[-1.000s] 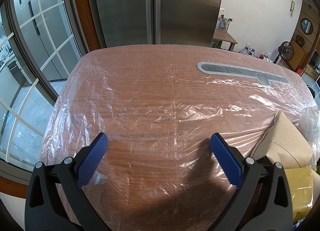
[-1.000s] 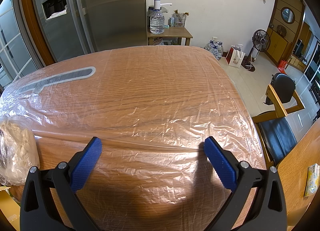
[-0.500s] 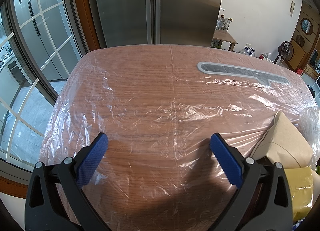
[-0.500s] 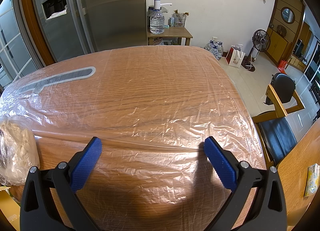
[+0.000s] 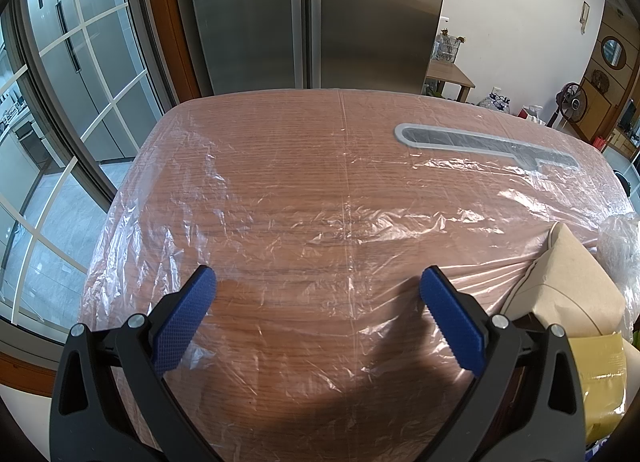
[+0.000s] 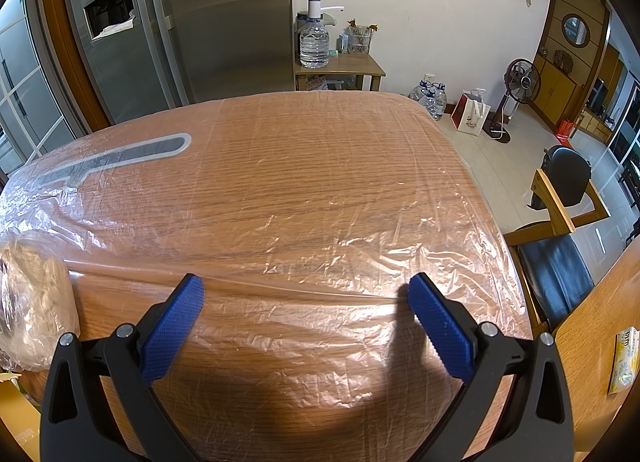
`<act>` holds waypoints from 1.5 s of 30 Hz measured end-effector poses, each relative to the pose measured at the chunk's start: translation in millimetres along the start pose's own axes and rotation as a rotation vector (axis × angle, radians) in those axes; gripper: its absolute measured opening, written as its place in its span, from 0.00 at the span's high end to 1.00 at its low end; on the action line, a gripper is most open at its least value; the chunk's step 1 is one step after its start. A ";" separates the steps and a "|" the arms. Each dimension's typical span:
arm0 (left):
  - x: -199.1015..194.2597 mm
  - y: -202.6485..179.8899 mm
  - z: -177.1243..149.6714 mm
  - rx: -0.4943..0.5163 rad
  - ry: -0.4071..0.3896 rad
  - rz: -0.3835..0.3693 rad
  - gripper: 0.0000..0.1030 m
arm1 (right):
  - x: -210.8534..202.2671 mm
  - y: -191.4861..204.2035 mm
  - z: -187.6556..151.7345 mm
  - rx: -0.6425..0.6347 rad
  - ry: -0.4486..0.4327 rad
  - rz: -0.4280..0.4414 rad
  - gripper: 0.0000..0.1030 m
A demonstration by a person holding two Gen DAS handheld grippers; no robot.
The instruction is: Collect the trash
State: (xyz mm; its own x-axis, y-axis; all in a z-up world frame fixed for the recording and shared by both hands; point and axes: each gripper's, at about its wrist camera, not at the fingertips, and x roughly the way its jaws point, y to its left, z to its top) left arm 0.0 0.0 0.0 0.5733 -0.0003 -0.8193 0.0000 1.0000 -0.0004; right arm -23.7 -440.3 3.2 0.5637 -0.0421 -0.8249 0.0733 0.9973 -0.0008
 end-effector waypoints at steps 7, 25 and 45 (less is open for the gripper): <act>0.0 0.0 0.0 0.000 0.000 0.000 0.01 | -0.1 0.0 0.0 0.000 0.000 0.000 0.03; 0.0 0.1 -0.1 0.000 0.000 0.000 0.01 | 1.4 -2.6 -2.1 -0.007 -0.001 0.004 0.04; -77.9 -19.9 -1.5 0.180 -0.050 -0.269 0.01 | -149.6 -9.9 -26.5 0.193 -0.116 0.269 0.04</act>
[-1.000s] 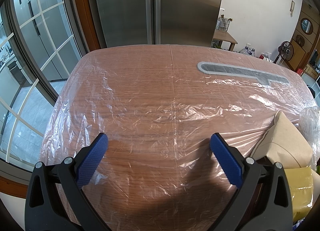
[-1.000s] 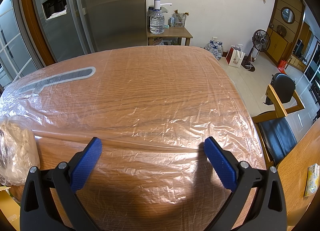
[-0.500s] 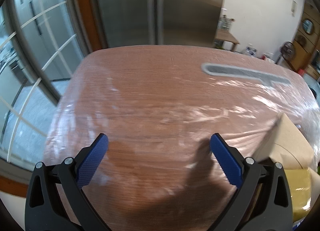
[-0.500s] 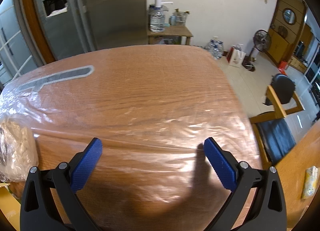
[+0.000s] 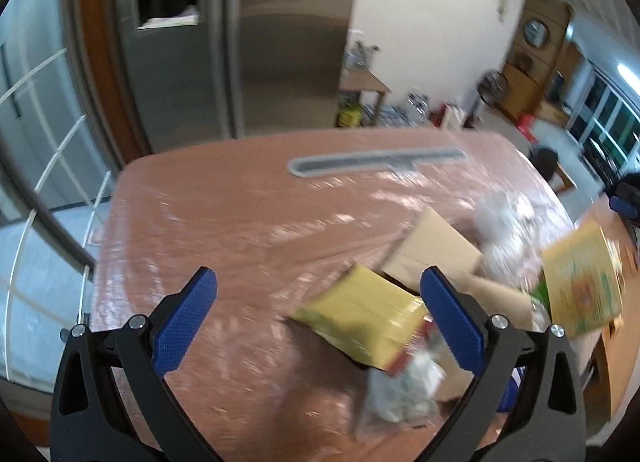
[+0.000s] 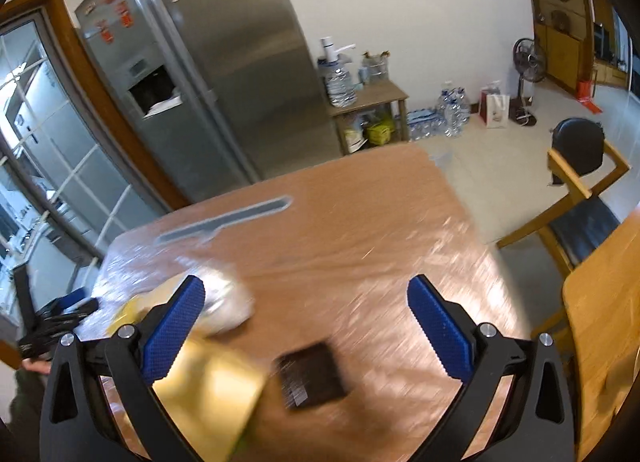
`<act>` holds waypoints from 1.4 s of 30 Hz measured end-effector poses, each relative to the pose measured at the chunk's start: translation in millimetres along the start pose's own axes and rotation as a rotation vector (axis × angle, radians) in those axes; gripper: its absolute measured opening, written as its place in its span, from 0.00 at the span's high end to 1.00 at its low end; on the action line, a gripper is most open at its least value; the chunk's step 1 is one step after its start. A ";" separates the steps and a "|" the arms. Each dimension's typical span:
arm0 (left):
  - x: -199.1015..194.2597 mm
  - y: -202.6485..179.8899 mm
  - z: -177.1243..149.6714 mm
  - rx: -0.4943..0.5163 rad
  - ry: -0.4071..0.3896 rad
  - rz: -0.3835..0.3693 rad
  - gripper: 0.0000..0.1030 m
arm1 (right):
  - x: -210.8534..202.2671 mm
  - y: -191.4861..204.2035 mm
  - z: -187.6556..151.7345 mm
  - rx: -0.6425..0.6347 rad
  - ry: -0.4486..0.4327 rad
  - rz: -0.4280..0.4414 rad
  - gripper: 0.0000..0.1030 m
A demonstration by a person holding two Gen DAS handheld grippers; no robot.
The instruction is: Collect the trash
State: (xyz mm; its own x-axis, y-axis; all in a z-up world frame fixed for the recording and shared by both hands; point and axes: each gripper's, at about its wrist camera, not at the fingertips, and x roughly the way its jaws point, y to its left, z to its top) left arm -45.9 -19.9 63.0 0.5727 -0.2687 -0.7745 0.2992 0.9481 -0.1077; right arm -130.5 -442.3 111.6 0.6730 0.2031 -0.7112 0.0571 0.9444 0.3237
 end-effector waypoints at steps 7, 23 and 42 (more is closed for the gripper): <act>18.7 -1.5 -0.3 -0.081 0.085 -0.055 0.02 | -3.1 37.4 -41.7 0.015 0.064 0.026 0.04; 43.2 -23.6 2.3 -0.106 0.103 0.126 0.02 | 28.8 51.9 -67.5 0.121 0.172 0.002 0.04; 26.2 -12.1 -12.0 -0.144 0.131 0.095 0.17 | 29.8 63.0 -69.1 0.048 0.195 0.049 0.23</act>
State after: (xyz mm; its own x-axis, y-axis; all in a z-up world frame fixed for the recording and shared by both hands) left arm -43.7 -36.4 36.4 0.4865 -0.1613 -0.8586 0.1311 0.9852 -0.1107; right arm -157.8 -358.9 67.7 0.5207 0.2987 -0.7998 0.0661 0.9199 0.3866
